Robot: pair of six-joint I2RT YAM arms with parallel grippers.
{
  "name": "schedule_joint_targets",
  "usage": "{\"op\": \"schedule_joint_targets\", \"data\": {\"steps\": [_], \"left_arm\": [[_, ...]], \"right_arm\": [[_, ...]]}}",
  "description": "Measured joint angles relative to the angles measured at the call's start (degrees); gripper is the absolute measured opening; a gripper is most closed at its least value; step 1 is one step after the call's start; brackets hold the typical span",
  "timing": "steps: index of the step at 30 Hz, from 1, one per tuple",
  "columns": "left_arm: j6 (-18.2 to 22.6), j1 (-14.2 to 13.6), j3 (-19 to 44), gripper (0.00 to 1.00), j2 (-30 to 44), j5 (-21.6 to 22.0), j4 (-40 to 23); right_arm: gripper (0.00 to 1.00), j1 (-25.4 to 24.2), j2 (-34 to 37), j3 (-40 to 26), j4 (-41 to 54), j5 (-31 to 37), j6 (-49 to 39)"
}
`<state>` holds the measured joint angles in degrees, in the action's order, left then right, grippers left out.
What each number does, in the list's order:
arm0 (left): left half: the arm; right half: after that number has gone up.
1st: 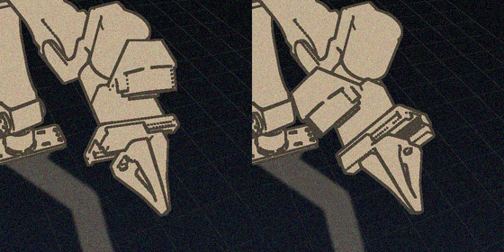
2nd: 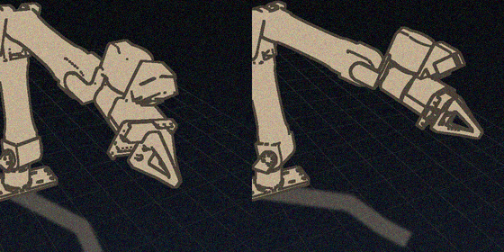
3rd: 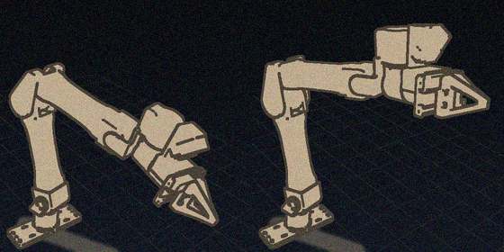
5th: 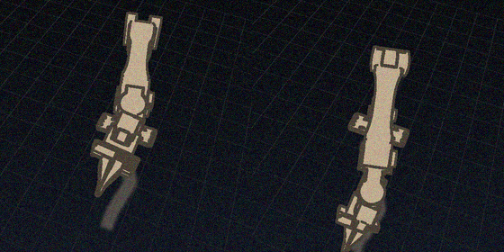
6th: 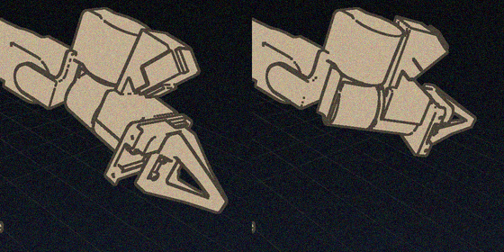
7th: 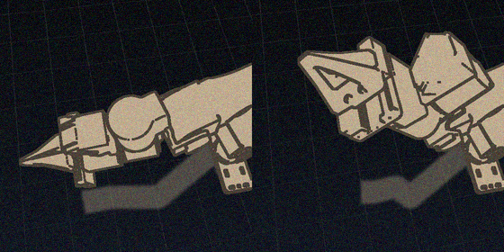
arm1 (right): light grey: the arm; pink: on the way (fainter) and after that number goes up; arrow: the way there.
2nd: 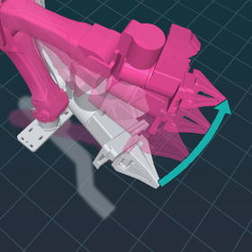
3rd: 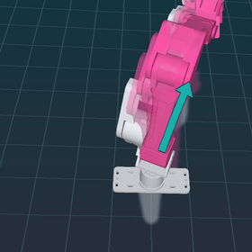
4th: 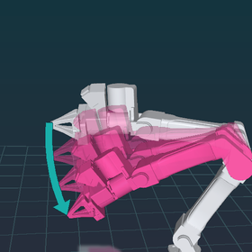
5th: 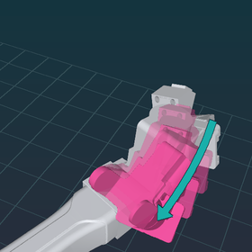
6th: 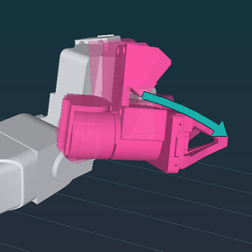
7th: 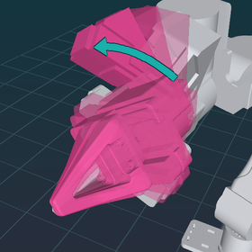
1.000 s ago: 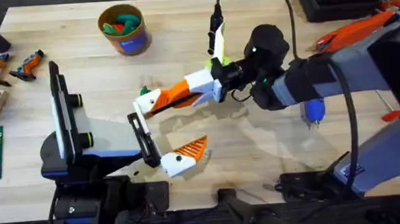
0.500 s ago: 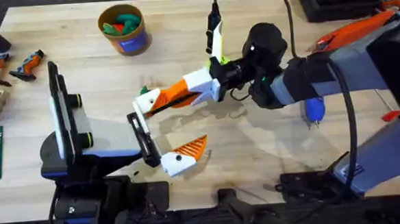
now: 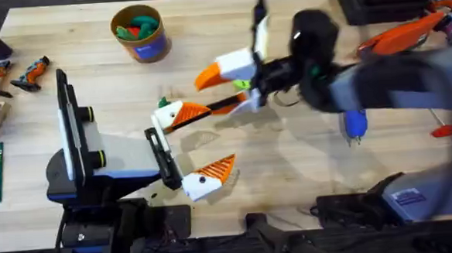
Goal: Pick up the gripper from the table and insert it into the empty holder that is missing its gripper. Then pick up a screw, insert it into the mounting hole, and use the screwdriver to tighten it. Finally, clean up the table by picking up the vegetable and placing it into the bucket.
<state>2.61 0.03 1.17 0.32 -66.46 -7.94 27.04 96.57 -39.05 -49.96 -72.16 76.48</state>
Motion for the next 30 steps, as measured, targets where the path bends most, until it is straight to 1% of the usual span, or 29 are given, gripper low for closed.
{"op": "schedule_joint_targets", "data": {"steps": [4,7,9,11,13,15,17,19,22,26,30], "left_arm": [[0.0,0.0,0.0,0.986,0.0,0.0,0.0],[0.0,0.0,0.0,0.986,0.0,0.0,0.0],[0.0,0.0,0.0,0.986,0.0,0.0,0.0],[0.0,0.0,0.0,0.986,0.0,0.0,0.0],[0.0,0.0,0.0,0.985,0.0,0.0,0.0],[0.0,0.0,0.0,0.986,0.0,0.0,0.0],[0.0,0.0,0.0,0.985,0.0,0.0,0.0],[0.0,0.0,0.0,0.986,0.0,0.0,0.0],[0.0,0.0,0.0,0.985,0.0,0.0,0.0],[0.0,0.0,0.0,0.986,0.0,0.0,0.0],[0.0,0.0,0.0,0.985,0.0,0.0,0.0]], "right_arm": [[0.88,-7.3,-10.2,-1.8,24.6,0.2,-13.0],[0.88,-13.3,-16.0,-5.9,45.0,0.7,-25.3],[0.88,-16.8,-18.4,-9.9,57.9,1.9,-33.6],[0.88,-19.2,-19.4,-14.2,69.5,4.1,-41.2],[0.88,-20.4,-19.6,-18.9,80.9,8.0,-48.9],[0.882,-20.2,-19.5,-23.7,91.0,13.8,-55.8],[0.882,-19.3,-19.2,-28.2,98.4,20.7,-60.9],[0.884,-17.8,-18.6,-32.7,103.8,28.1,-65.1],[0.884,-15.0,-16.9,-38.6,108.5,38.3,-69.1],[0.884,-11.2,-13.5,-43.9,111.1,49.1,-71.5],[0.885,-6.9,-8.2,-47.3,111.8,58.3,-72.5]]}}
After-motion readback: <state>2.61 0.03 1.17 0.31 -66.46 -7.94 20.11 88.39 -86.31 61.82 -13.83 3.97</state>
